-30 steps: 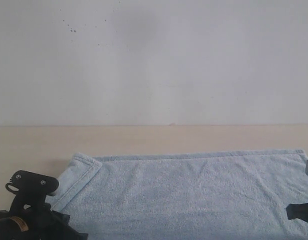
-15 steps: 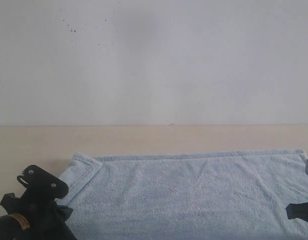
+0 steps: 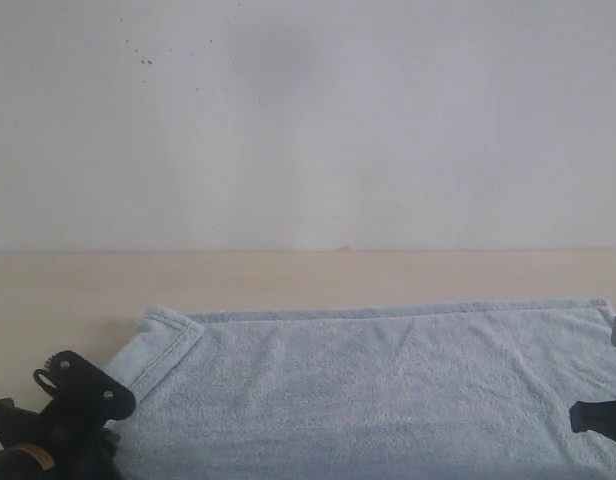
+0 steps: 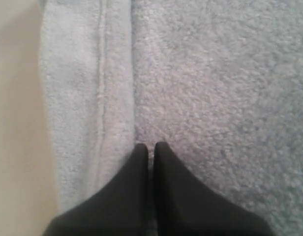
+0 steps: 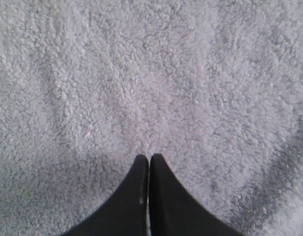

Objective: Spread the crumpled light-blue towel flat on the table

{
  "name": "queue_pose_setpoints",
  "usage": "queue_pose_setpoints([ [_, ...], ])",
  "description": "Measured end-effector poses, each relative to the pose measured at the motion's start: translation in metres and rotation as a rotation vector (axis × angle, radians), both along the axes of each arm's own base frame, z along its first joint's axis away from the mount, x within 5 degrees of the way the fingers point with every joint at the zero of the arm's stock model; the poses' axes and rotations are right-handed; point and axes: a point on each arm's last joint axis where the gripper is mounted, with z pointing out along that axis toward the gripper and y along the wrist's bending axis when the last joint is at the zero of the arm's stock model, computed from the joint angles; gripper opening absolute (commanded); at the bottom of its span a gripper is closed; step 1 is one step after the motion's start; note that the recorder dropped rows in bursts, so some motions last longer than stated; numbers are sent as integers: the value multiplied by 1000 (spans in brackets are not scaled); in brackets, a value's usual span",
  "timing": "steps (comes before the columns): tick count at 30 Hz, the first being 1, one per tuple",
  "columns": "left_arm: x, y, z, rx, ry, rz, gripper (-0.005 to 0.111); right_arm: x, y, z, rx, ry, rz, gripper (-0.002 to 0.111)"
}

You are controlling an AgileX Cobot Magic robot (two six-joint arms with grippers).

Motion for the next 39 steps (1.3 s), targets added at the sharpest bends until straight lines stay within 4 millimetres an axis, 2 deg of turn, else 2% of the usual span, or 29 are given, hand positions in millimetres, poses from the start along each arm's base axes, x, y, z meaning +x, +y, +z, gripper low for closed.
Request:
queue_pose_setpoints([
  [5,3,10,2,39,-31,74,4,0,0,0,-1,0,3,0],
  [10,8,29,2,25,-38,204,4,0,0,0,0,-1,4,0],
  [16,17,49,11,-96,-185,428,4,0,0,0,0,-1,4,0],
  [22,20,58,14,-246,-238,570,4,0,0,0,0,-1,4,0],
  [24,20,55,14,-290,-210,551,4,0,0,0,0,-1,4,0],
  [26,21,45,15,-350,-161,458,4,0,0,0,-1,-4,4,0],
  [30,23,14,20,-402,-99,100,4,0,0,0,-1,-4,3,0],
  [31,24,11,20,-402,-84,61,4,0,0,0,0,-4,2,0],
  [34,36,4,23,-398,-62,9,4,0,0,0,2,-4,-1,0],
  [39,68,0,32,-371,-67,-1,4,2,0,0,-3,-25,-6,0],
])
